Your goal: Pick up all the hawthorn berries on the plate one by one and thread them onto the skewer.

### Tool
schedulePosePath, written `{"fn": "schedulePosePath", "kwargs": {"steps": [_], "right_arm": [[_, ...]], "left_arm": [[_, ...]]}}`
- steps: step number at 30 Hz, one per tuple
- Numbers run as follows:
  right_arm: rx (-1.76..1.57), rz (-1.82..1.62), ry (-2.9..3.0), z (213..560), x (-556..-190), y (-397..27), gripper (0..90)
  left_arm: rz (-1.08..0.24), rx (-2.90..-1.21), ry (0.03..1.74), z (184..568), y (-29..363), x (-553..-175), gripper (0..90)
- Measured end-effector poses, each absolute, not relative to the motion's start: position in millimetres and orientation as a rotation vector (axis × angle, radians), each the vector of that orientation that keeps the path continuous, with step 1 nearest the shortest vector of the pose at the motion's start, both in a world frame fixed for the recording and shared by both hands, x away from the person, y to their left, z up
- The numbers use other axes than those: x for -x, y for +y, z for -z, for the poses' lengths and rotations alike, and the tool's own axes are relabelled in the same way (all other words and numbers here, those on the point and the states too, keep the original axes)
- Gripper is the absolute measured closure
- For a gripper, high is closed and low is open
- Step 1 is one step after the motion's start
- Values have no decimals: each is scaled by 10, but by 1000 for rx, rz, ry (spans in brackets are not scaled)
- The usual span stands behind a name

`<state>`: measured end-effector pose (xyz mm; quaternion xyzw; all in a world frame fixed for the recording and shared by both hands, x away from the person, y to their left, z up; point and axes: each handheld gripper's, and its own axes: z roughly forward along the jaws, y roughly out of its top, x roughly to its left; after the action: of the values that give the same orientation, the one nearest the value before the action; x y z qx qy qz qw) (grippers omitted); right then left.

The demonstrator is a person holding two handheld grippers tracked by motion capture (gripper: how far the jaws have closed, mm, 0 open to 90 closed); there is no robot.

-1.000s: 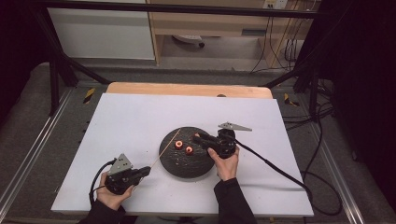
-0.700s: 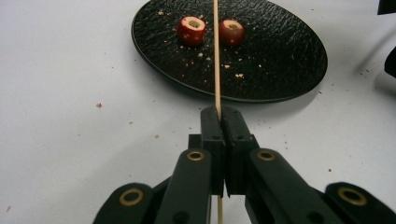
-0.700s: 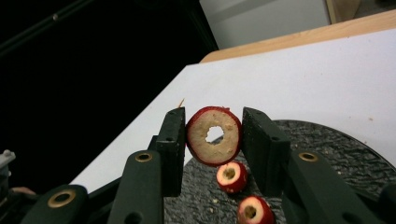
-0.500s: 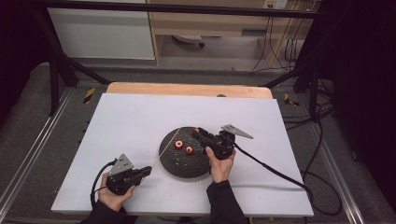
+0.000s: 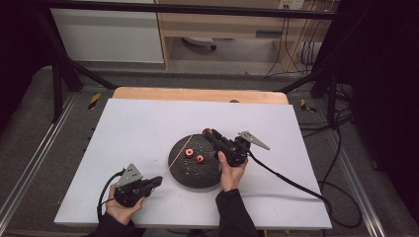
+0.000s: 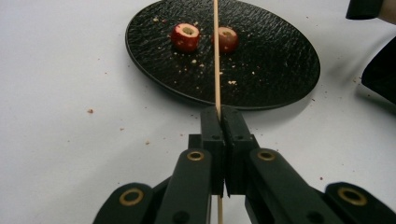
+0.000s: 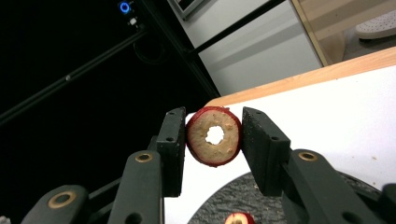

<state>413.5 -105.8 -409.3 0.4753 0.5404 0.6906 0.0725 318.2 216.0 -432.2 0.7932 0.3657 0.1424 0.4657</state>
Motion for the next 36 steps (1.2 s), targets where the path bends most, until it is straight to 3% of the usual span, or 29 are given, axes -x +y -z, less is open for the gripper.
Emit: {"fn": "schedulePosePath", "kwargs": {"steps": [36], "right_arm": [[-1404,-2201,1458,4112,-4189,-1035,617]], "left_arm": [[-329,-1908,885,4259,1798,-3159,884]]}}
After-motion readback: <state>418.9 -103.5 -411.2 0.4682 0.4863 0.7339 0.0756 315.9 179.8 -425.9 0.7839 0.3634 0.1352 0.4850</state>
